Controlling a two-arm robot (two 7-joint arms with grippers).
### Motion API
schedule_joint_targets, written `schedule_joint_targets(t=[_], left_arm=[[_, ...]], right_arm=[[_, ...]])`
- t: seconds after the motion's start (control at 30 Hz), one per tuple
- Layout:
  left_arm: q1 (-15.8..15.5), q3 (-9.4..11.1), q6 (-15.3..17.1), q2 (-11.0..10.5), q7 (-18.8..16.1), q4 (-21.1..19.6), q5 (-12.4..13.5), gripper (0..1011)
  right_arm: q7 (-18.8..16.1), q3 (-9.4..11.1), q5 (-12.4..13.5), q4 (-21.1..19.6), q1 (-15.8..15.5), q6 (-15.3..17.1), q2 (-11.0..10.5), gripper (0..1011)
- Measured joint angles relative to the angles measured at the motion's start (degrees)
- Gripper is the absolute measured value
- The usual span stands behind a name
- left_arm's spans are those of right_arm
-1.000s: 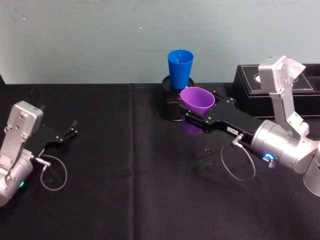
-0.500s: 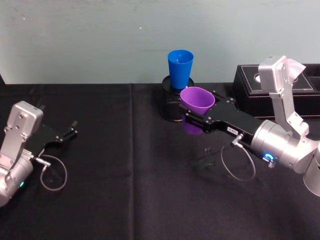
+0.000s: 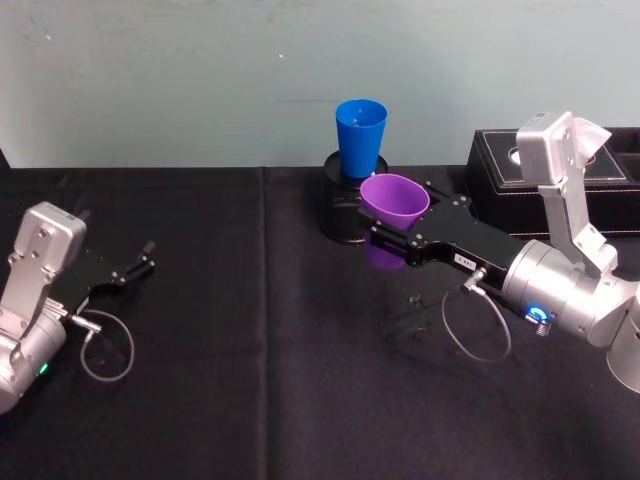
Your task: Pick up one cup with a gripper and tap it against the other cup.
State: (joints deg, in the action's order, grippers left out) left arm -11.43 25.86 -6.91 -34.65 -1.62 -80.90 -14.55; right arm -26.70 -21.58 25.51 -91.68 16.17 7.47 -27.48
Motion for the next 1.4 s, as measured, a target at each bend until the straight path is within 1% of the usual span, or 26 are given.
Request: schedule_joint_targets(t=[1.4], left_arm=[[0.00,0.00,0.00,0.00,0.00,0.00,0.00,1000]], right_arm=[[0.00,0.00,0.01,0.00,0.00,0.00,0.00,726]])
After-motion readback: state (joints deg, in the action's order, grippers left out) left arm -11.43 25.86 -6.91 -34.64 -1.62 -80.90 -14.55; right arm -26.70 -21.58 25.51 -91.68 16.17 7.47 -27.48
